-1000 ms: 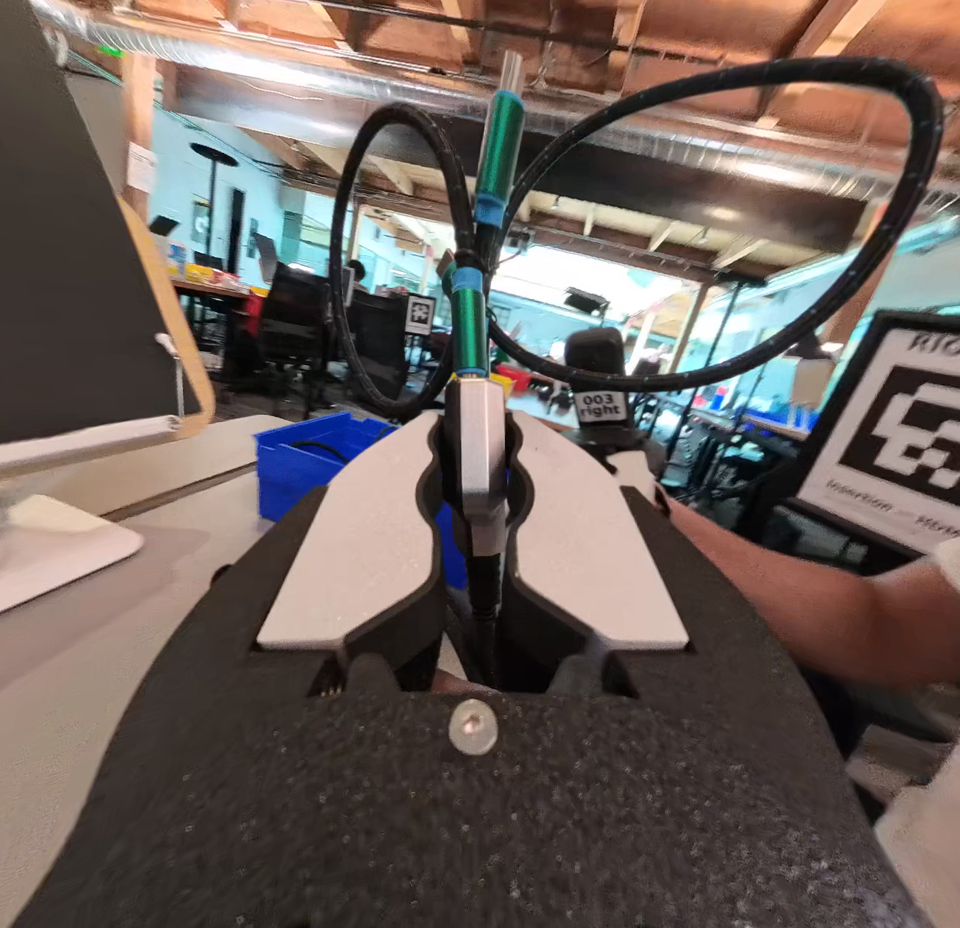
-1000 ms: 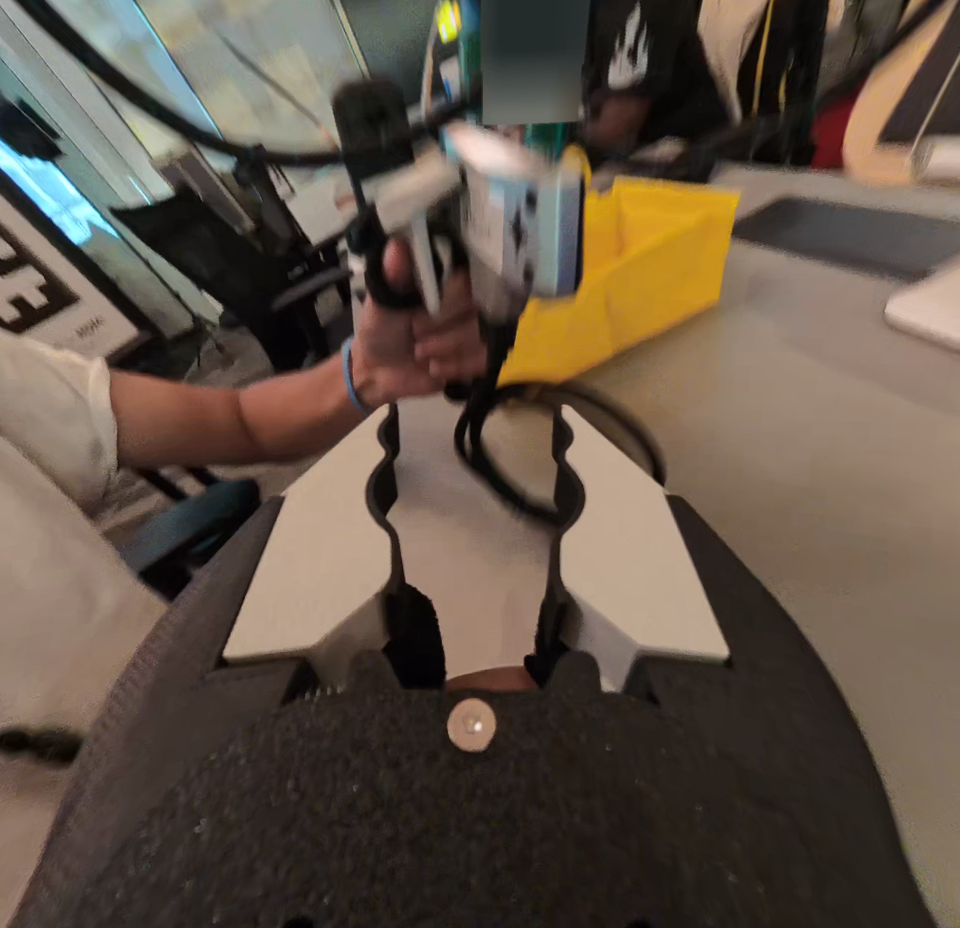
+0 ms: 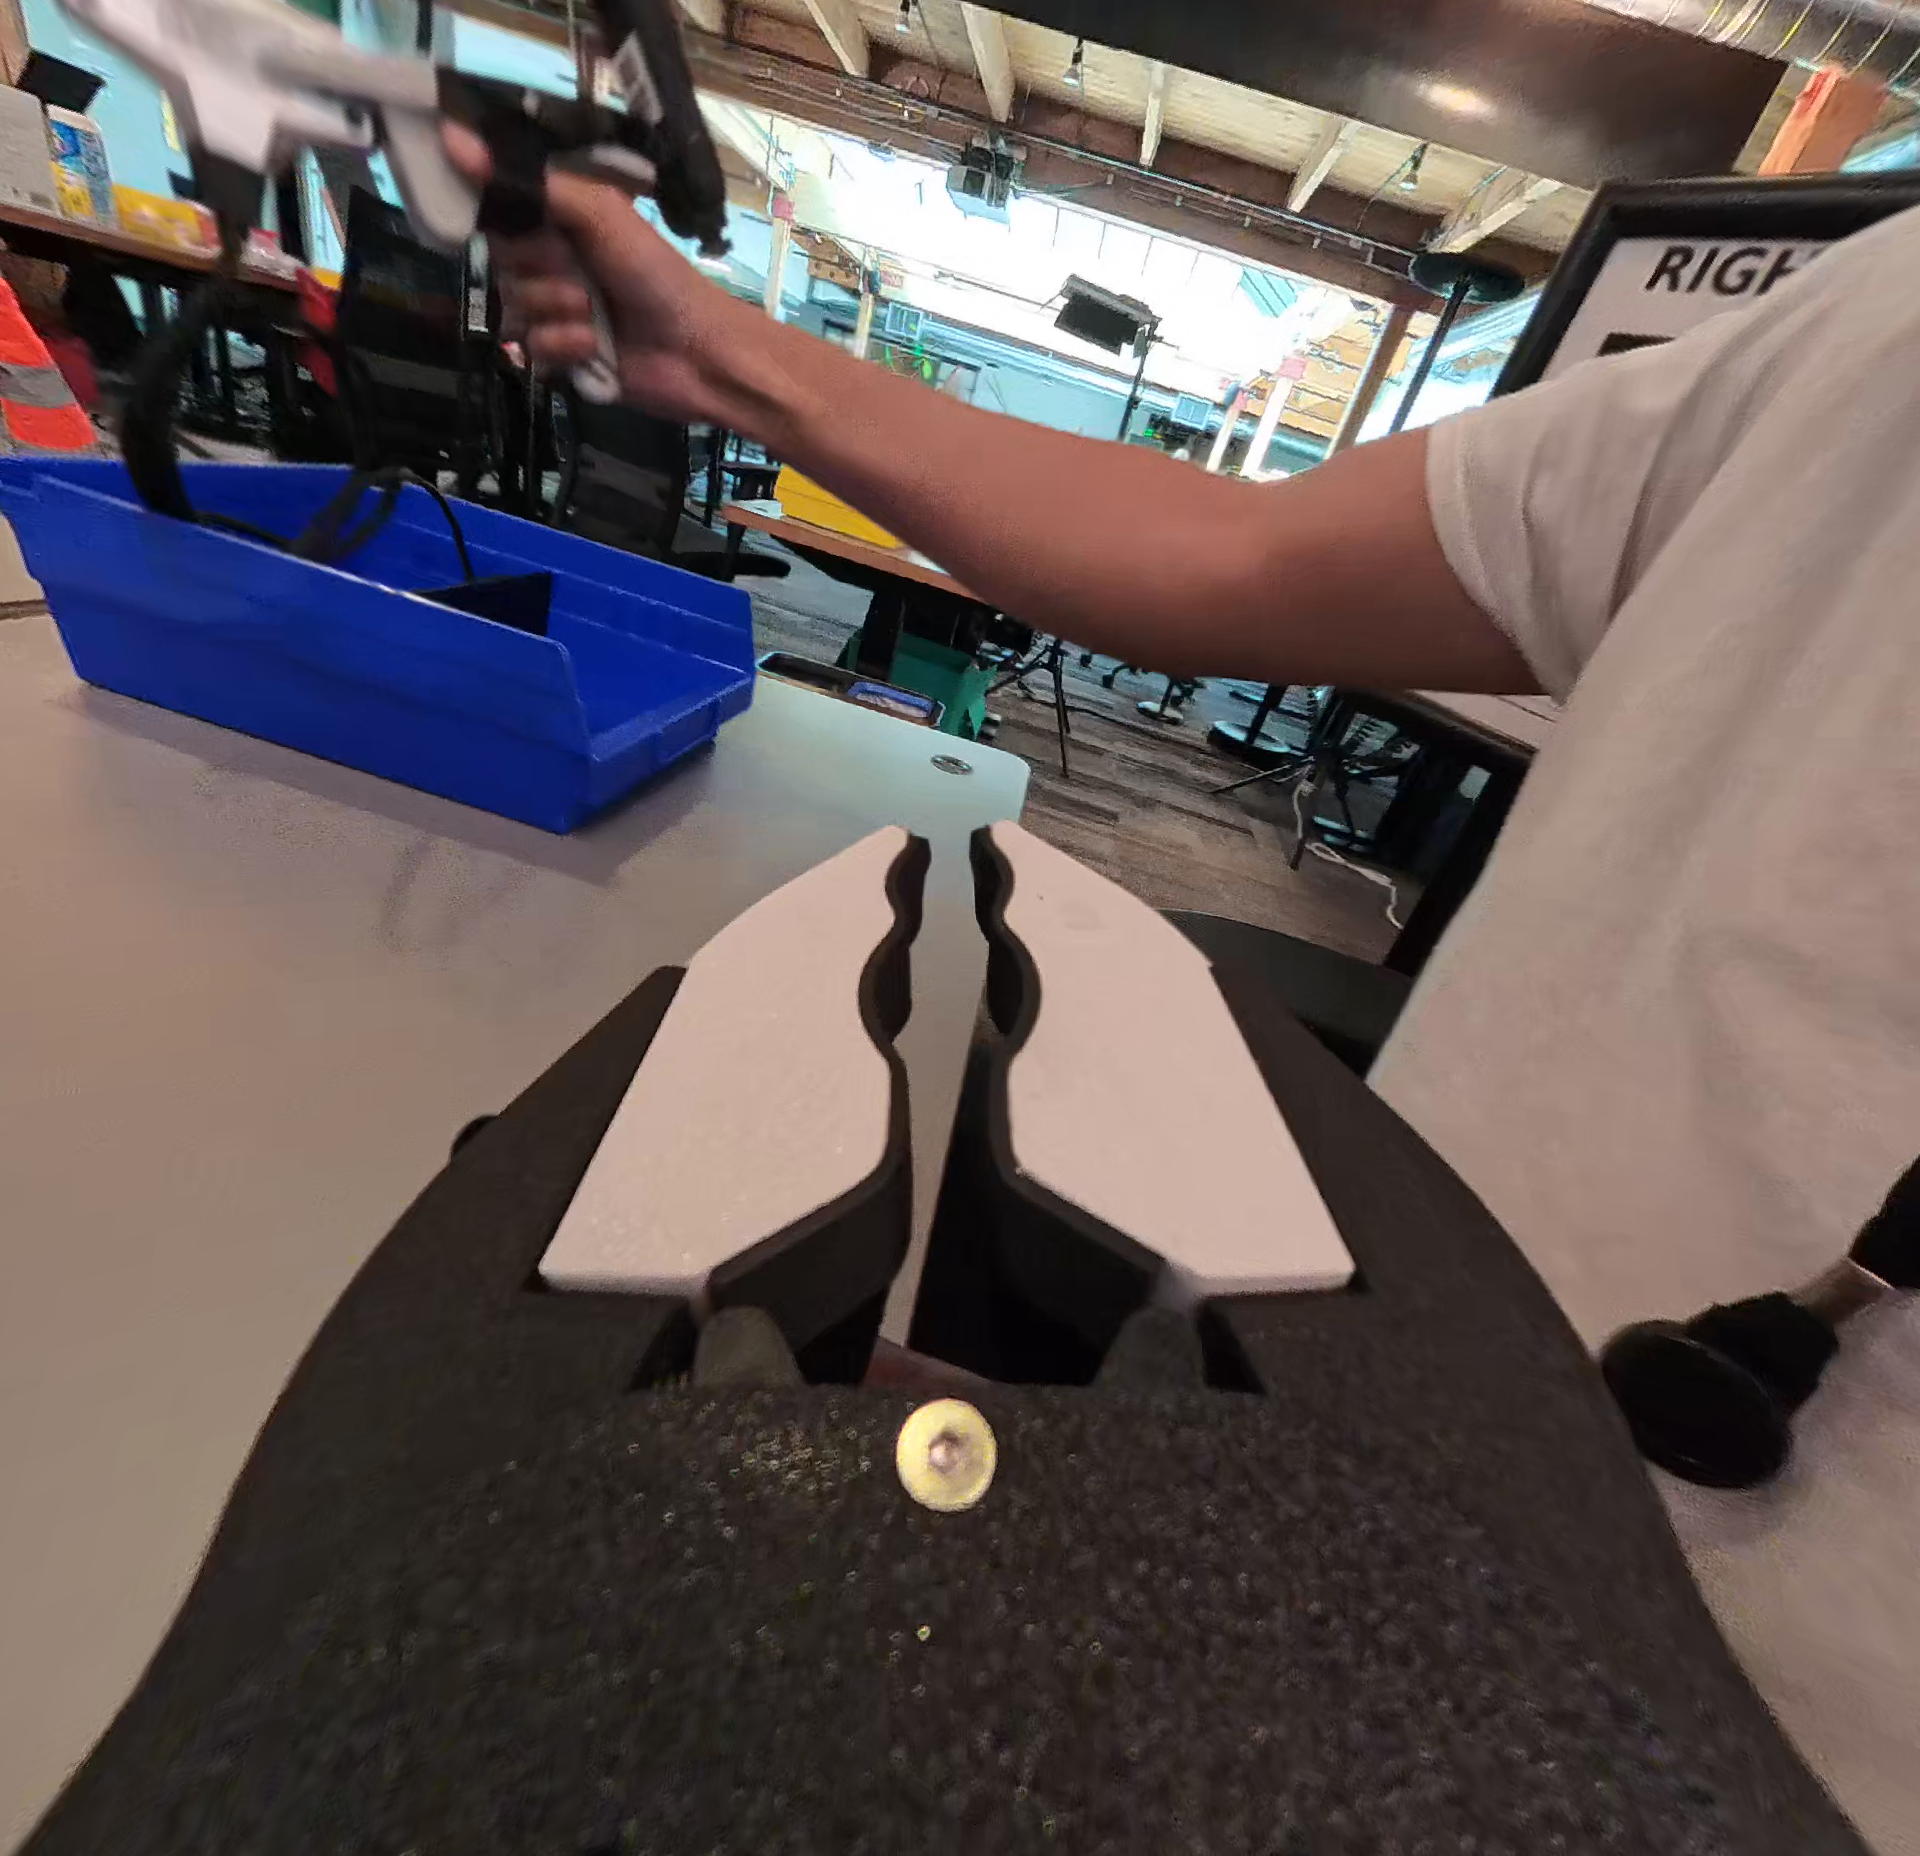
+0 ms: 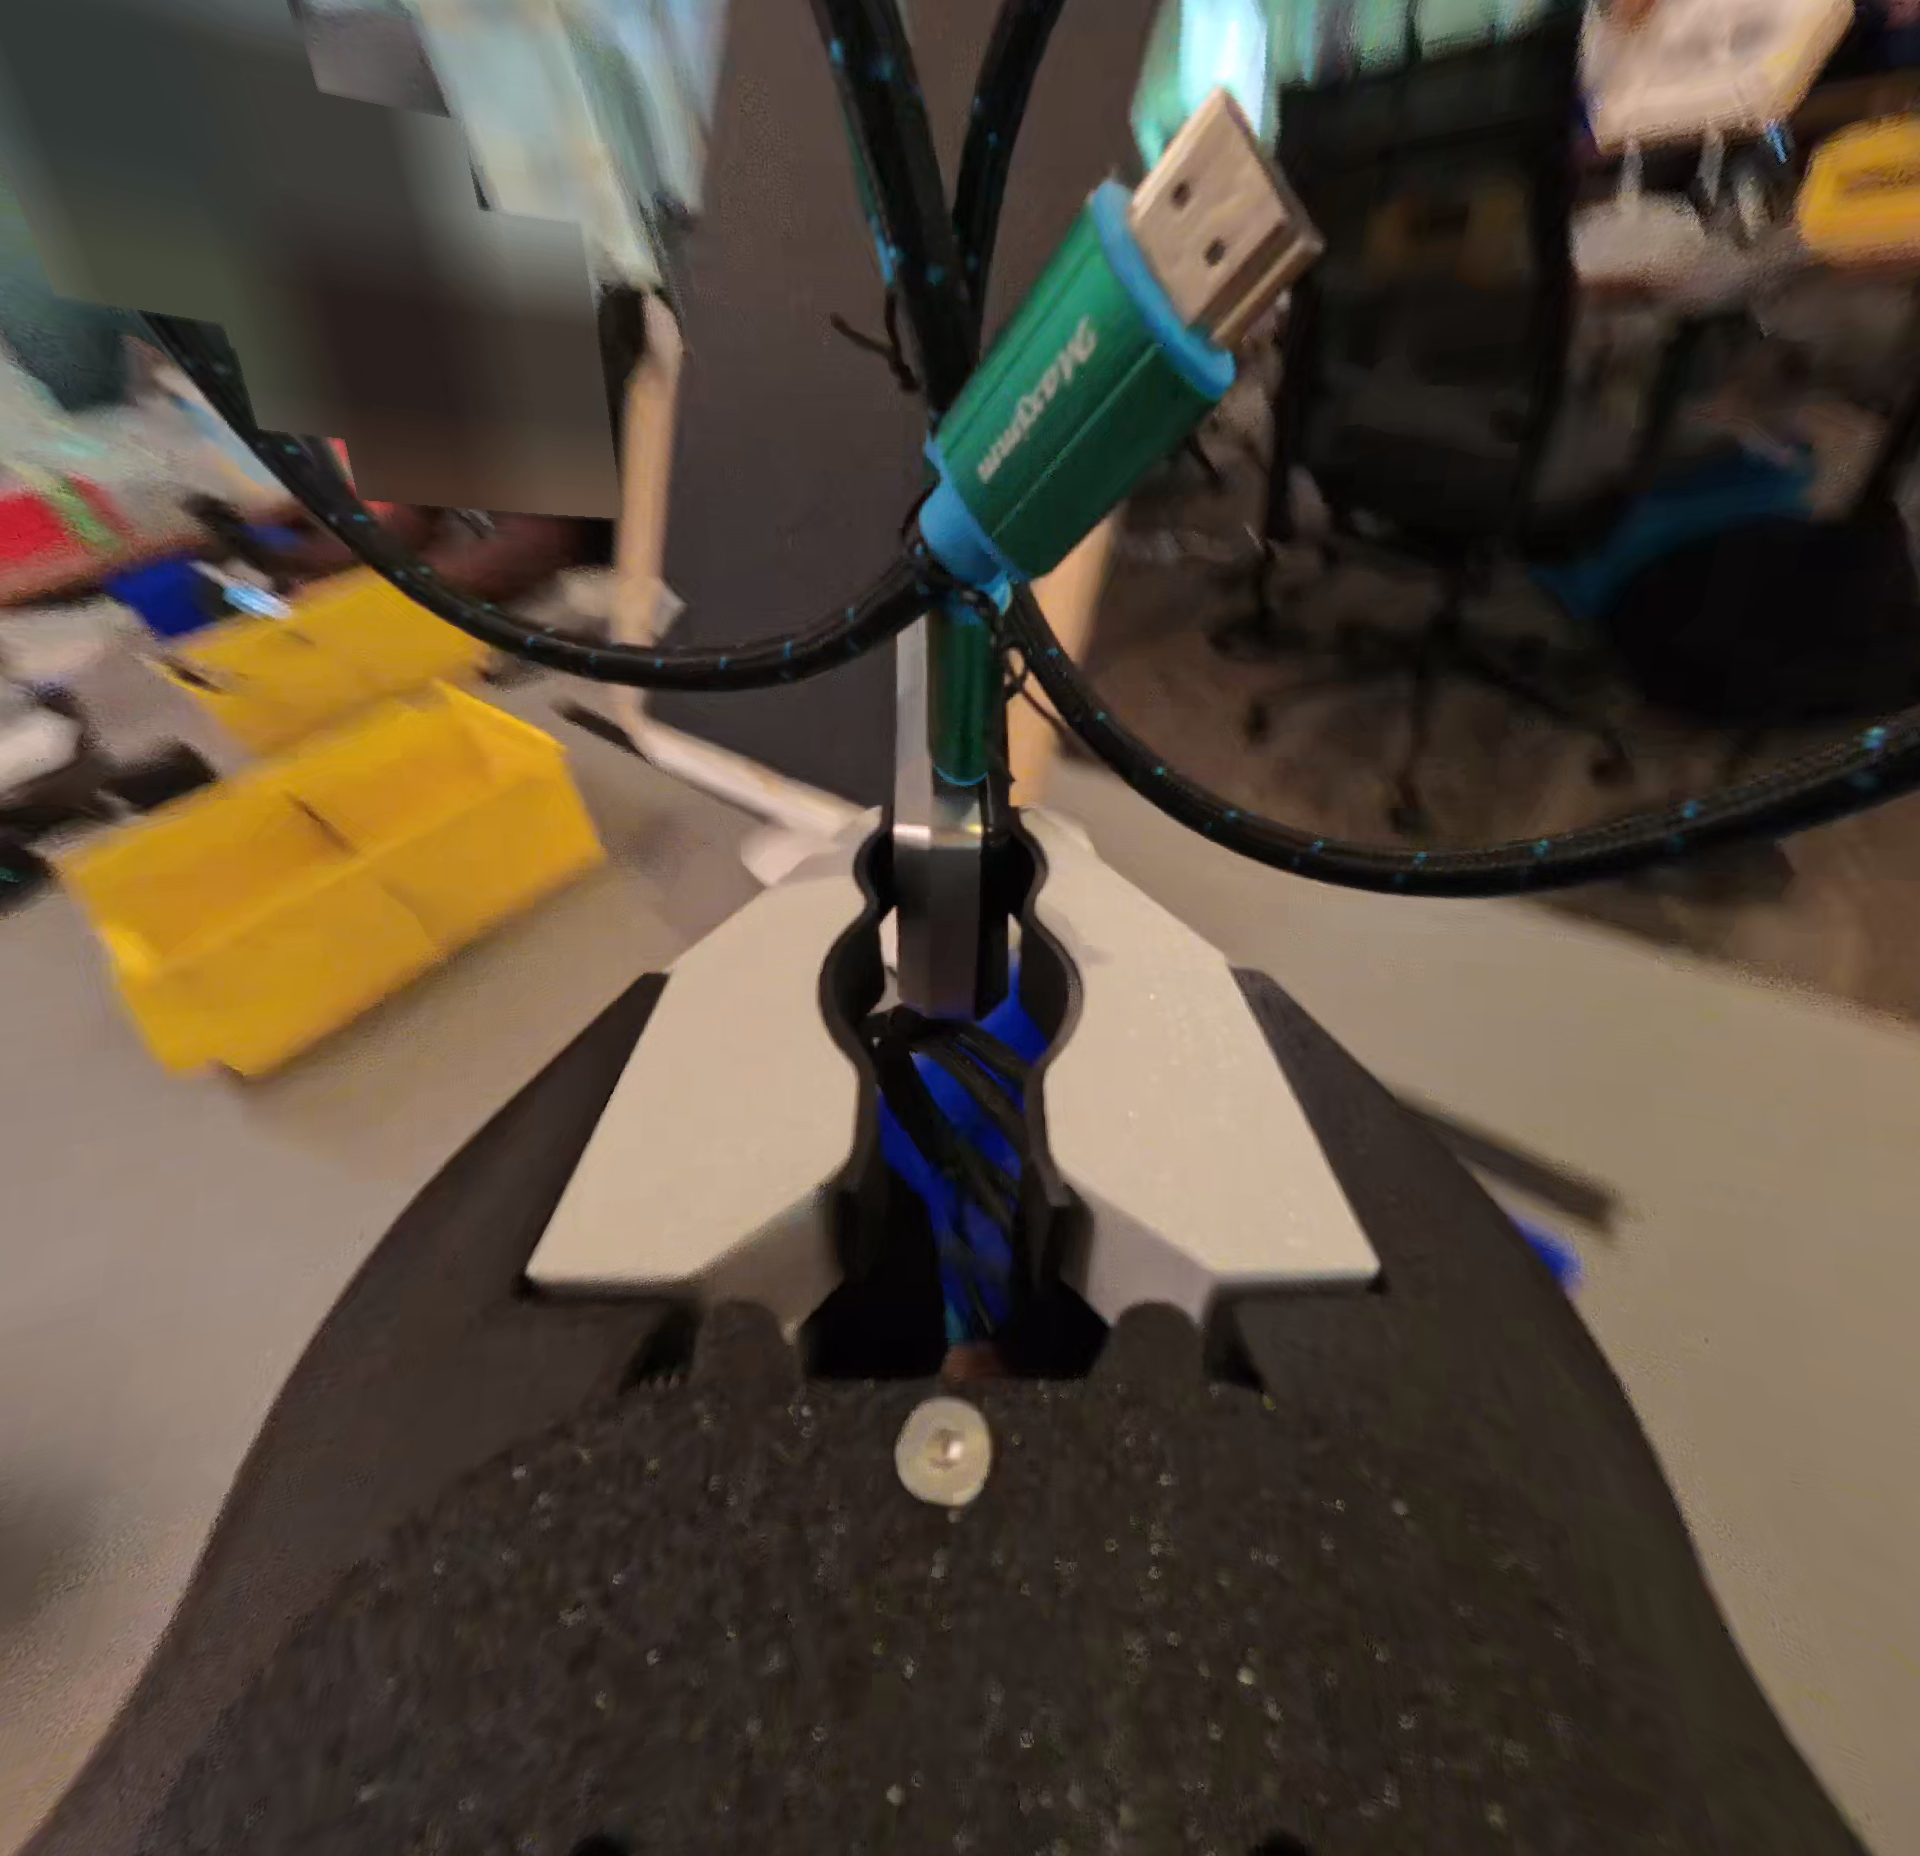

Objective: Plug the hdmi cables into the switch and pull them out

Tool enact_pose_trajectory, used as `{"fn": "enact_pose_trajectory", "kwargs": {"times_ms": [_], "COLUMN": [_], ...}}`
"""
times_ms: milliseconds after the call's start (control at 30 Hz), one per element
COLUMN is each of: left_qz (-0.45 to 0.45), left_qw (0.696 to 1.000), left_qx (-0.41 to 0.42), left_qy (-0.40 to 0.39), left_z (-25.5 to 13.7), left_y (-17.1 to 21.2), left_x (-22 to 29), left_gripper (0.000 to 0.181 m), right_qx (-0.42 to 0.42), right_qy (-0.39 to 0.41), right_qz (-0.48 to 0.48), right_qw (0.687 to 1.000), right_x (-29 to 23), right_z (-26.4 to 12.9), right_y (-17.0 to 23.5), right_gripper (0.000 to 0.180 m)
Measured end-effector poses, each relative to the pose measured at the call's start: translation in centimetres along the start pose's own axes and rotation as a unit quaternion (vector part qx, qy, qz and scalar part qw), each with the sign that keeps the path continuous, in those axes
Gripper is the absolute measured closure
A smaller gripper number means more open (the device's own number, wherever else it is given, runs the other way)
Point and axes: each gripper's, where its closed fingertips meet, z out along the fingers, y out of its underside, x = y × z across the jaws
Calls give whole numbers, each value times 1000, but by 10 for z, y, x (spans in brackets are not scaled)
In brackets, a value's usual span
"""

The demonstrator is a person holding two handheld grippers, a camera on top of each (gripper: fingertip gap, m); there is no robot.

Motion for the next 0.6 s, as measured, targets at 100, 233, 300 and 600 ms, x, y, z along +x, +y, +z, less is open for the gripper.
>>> {"fn": "enact_pose_trajectory", "kwargs": {"times_ms": [100, 233, 300, 600], "left_qz": [-3, -10, -23, -60], "left_qw": [1000, 999, 999, 998], "left_qx": [-16, -20, -14, 6], "left_qy": [-6, -22, -22, -33], "left_z": [-4, -3, -1, 1], "left_y": [10, 14, 13, 11], "left_x": [-1, -13, -16, -28], "left_gripper": [172, 173, 173, 173], "right_qx": [-84, -44, -10, 174], "right_qy": [48, 74, 81, 119], "right_qz": [16, 102, 164, 443], "right_qw": [995, 991, 983, 871], "right_x": [27, 39, 49, 80], "right_z": [-1, 5, 13, 16], "right_y": [76, 91, 92, 107], "right_gripper": [156, 155, 156, 159]}}
